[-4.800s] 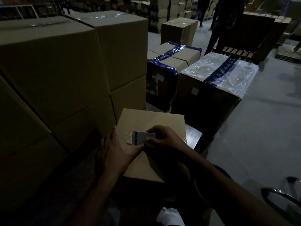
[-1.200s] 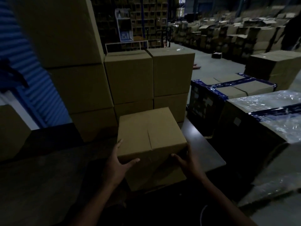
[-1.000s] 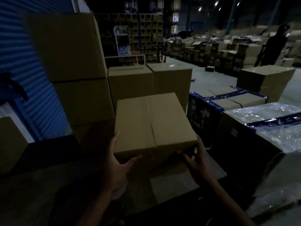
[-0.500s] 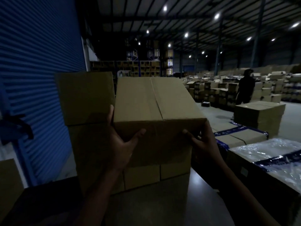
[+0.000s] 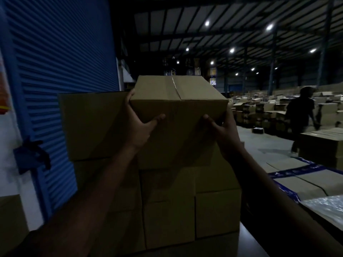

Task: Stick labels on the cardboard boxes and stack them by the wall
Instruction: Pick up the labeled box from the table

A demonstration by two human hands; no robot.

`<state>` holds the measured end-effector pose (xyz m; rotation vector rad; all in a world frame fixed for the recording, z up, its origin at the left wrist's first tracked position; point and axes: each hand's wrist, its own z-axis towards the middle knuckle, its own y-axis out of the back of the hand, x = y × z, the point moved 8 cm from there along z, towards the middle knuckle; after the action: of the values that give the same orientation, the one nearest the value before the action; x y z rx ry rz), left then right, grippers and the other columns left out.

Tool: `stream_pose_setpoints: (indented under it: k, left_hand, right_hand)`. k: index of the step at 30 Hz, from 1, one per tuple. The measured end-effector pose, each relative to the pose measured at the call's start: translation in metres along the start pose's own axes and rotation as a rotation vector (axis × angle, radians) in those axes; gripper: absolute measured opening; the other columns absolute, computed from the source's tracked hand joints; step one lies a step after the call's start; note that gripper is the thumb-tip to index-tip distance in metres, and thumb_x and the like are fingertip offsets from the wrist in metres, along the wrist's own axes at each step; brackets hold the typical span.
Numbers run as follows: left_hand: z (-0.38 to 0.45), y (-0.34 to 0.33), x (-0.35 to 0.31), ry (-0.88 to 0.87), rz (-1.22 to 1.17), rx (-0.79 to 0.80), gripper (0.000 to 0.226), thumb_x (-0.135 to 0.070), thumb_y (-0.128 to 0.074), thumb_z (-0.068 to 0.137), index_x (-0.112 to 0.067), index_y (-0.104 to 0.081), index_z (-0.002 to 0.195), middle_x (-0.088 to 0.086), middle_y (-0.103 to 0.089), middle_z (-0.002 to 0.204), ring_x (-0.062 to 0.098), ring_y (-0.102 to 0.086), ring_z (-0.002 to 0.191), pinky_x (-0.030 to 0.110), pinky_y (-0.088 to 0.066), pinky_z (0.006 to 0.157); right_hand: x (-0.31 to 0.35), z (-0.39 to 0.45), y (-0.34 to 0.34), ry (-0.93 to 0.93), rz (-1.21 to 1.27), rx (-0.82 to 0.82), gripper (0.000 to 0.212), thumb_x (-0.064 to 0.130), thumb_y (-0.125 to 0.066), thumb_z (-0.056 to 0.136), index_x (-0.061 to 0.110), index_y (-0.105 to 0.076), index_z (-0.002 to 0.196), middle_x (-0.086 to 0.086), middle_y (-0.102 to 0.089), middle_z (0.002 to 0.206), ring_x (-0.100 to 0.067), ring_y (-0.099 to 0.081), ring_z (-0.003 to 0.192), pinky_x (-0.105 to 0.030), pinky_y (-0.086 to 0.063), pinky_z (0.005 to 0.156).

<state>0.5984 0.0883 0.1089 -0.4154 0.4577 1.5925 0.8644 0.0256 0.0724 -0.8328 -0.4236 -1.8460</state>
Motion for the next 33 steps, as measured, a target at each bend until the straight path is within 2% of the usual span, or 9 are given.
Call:
stream_pose_setpoints:
  k: [2,6,15,21,25,26,29,30,33]
  left_hand:
    - [0.020,-0.007,0.011,-0.020,0.069,-0.054,0.106,-0.022,-0.088,0.073,-0.016,-0.019,0.154,0.004,-0.025,0.156,0.009,-0.028,0.138,0.002,-0.033,0.099]
    - [0.053,-0.020,0.043,-0.013,0.132,-0.115,0.107,-0.029,-0.090,0.071,-0.018,-0.022,0.153,0.006,-0.027,0.152,0.016,-0.033,0.138,0.036,-0.038,0.115]
    - [0.091,-0.035,0.092,0.018,0.274,-0.180,0.122,-0.051,-0.086,0.068,-0.017,-0.012,0.159,0.007,-0.025,0.158,0.021,-0.030,0.143,0.048,-0.035,0.117]
    - [0.101,-0.033,0.113,0.011,0.295,-0.210,0.120,-0.045,-0.086,0.073,-0.015,-0.008,0.160,0.006,-0.018,0.163,0.011,-0.020,0.145,0.041,-0.028,0.121]
    - [0.099,-0.032,0.120,0.017,0.333,-0.226,0.115,-0.036,-0.085,0.078,-0.012,-0.008,0.160,0.009,-0.019,0.163,0.007,-0.019,0.142,0.006,-0.020,0.110]
    - [0.098,-0.033,0.120,0.004,0.356,-0.232,0.114,-0.037,-0.084,0.079,-0.010,-0.008,0.160,0.010,-0.020,0.163,0.009,-0.019,0.143,0.007,-0.019,0.111]
    - [0.098,-0.033,0.121,-0.052,0.445,-0.244,0.114,-0.053,-0.077,0.079,-0.012,-0.009,0.160,0.011,-0.020,0.165,0.023,-0.019,0.151,0.042,-0.022,0.123]
    - [0.098,-0.033,0.121,-0.068,0.482,-0.243,0.112,-0.055,-0.074,0.080,-0.011,-0.009,0.160,0.011,-0.018,0.166,0.024,-0.016,0.152,0.045,-0.020,0.124]
    - [0.093,-0.040,0.114,-0.166,0.564,-0.237,0.097,-0.040,-0.072,0.089,-0.006,-0.013,0.159,0.013,-0.012,0.167,0.025,-0.008,0.154,0.025,-0.004,0.124]
  right_hand:
    - [-0.011,0.032,-0.003,0.020,0.003,0.005,0.073,0.029,-0.070,0.087,0.029,-0.029,0.148,0.001,-0.044,0.143,-0.015,-0.049,0.125,-0.038,-0.052,0.093]
    - [-0.038,0.088,-0.013,0.030,0.017,0.024,0.073,0.032,-0.071,0.087,0.030,-0.031,0.147,0.002,-0.045,0.142,-0.017,-0.050,0.125,-0.041,-0.053,0.094]
    - [-0.091,0.145,-0.034,0.009,0.045,0.064,0.070,0.031,-0.070,0.089,0.027,-0.031,0.147,-0.001,-0.046,0.141,-0.016,-0.052,0.121,-0.029,-0.056,0.082]
    - [-0.113,0.157,-0.048,-0.001,0.043,0.076,0.073,0.035,-0.070,0.087,0.031,-0.030,0.147,-0.001,-0.042,0.144,-0.018,-0.050,0.125,-0.042,-0.055,0.094]
    - [-0.121,0.158,-0.055,0.004,0.009,0.093,0.078,0.041,-0.072,0.084,0.037,-0.026,0.148,0.001,-0.036,0.149,-0.020,-0.045,0.130,-0.051,-0.051,0.098]
    - [-0.123,0.158,-0.056,0.005,0.001,0.092,0.079,0.042,-0.072,0.084,0.038,-0.026,0.148,0.001,-0.036,0.150,-0.020,-0.044,0.131,-0.052,-0.050,0.099]
    - [-0.127,0.156,-0.057,0.009,-0.035,0.068,0.084,0.039,-0.073,0.083,0.037,-0.022,0.149,0.001,-0.031,0.152,-0.021,-0.040,0.135,-0.054,-0.047,0.102]
    - [-0.128,0.155,-0.057,0.010,-0.040,0.059,0.085,0.037,-0.074,0.083,0.037,-0.021,0.149,0.002,-0.031,0.153,-0.021,-0.039,0.136,-0.054,-0.047,0.103]
    - [-0.129,0.147,-0.057,0.026,-0.064,0.012,0.086,0.032,-0.076,0.083,0.034,-0.021,0.149,0.002,-0.031,0.153,-0.018,-0.040,0.135,-0.052,-0.047,0.104]
